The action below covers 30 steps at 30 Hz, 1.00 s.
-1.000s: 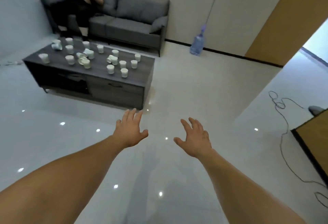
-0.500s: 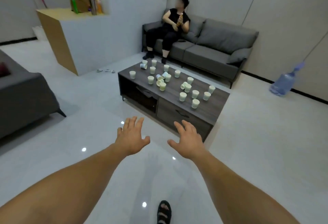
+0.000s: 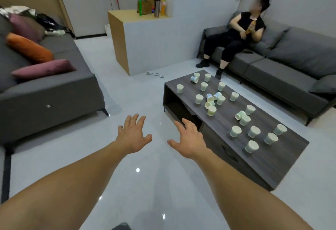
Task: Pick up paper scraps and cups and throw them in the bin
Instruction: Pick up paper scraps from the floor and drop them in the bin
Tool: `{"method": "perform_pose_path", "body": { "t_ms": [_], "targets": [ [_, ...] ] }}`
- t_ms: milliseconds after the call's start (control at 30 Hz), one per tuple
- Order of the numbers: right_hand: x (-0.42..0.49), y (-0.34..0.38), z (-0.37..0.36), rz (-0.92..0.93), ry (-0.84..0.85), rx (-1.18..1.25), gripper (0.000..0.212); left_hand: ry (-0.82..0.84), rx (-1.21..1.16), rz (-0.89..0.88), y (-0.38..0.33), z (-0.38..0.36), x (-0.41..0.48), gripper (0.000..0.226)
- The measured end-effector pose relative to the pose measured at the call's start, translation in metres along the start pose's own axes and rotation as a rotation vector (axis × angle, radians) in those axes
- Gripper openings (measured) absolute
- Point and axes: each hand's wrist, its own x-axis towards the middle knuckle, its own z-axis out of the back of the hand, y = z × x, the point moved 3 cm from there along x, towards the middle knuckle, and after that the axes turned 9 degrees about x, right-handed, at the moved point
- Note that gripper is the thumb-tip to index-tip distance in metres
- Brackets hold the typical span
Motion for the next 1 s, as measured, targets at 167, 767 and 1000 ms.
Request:
{"method": "perform_pose_path", "body": {
  "t_ms": [167,767,1000],
  "targets": [
    [0.104,0.026,-0.004,0.040,0.028,-0.029,0.080,0.036,-0.032,0.043,0.048,-0.005,0.088,0.079],
    [0.452,0.084,0.020,-0.004,0.045,-0.006,0.079,0.037,-0.047,0.026,0.154,0.052,0.435,0.080],
    [0.617,0.081,0.052,0.092,0.085,0.021,0.079,0.019,0.016,0.090,0.162,0.092,0.580,0.078]
  ]
}}
